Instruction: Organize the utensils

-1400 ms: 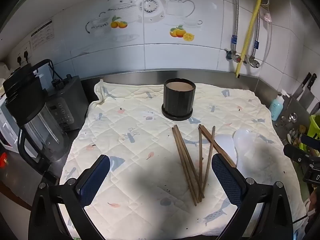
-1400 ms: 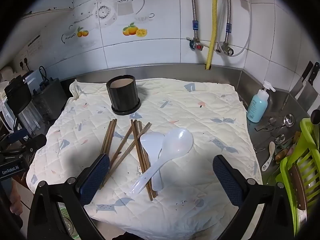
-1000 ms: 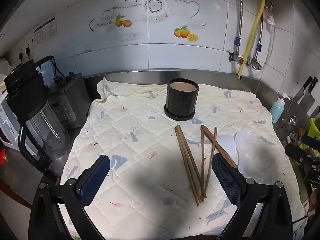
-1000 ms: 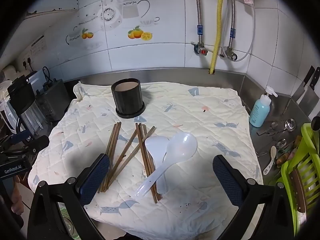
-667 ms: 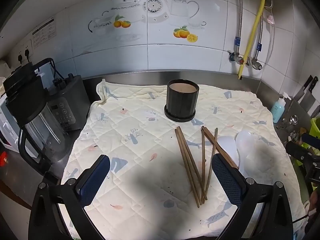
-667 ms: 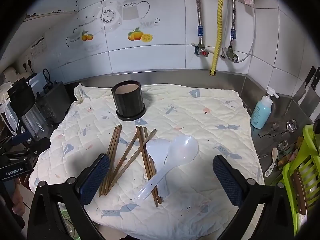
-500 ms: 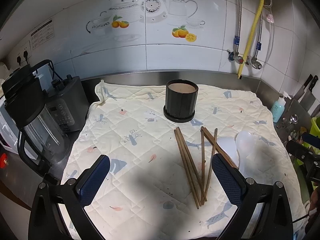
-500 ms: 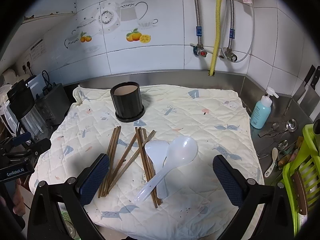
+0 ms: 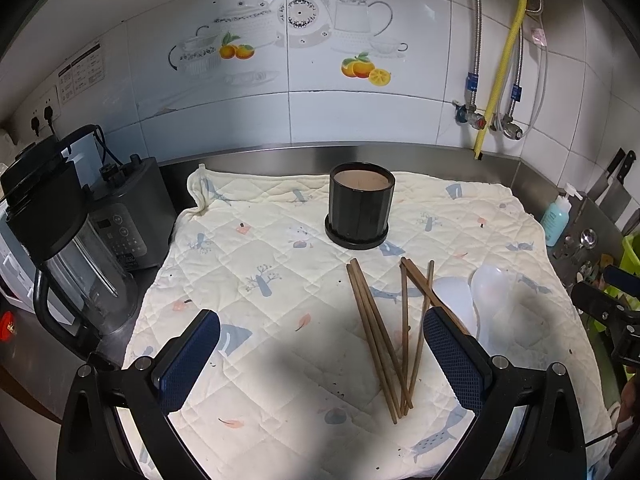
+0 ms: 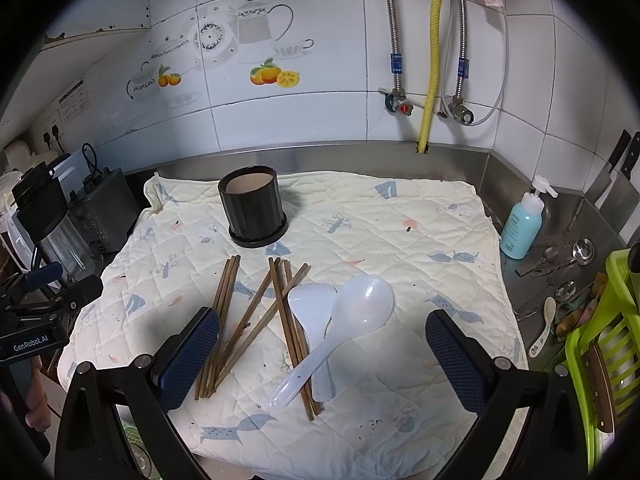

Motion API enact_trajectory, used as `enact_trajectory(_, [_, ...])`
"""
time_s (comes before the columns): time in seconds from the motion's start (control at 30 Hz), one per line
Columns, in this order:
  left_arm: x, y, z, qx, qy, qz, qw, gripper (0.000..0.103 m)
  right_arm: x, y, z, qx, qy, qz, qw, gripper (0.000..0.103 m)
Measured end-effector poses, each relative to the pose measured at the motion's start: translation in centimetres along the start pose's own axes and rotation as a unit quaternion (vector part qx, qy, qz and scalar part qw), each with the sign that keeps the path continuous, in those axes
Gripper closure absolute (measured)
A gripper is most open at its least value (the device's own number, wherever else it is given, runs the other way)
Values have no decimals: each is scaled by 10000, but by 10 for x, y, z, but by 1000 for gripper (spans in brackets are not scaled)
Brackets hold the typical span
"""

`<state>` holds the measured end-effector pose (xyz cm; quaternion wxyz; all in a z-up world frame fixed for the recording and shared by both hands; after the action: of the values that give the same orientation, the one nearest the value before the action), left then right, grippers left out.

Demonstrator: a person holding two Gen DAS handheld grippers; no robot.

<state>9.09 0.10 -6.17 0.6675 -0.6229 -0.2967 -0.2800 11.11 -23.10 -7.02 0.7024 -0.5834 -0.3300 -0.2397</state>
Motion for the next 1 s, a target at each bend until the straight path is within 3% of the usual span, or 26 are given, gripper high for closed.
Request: enact_trajectory(1.0, [17, -18, 22, 6, -53, -333, 9994, 0, 7, -4, 17, 70, -53, -243, 9997, 0])
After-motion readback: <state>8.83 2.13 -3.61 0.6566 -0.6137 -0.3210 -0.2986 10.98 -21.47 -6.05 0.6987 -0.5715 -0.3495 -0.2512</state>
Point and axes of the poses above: each gripper's, at about its wrist camera, not at the fingertips, and y roughly the way its jaws point, z to its left, x to its top, the point moved 10 cm from there along y, roughly the way its jaws point, and after that the axes turned 4 degrees about x, right-handed, at the moved point
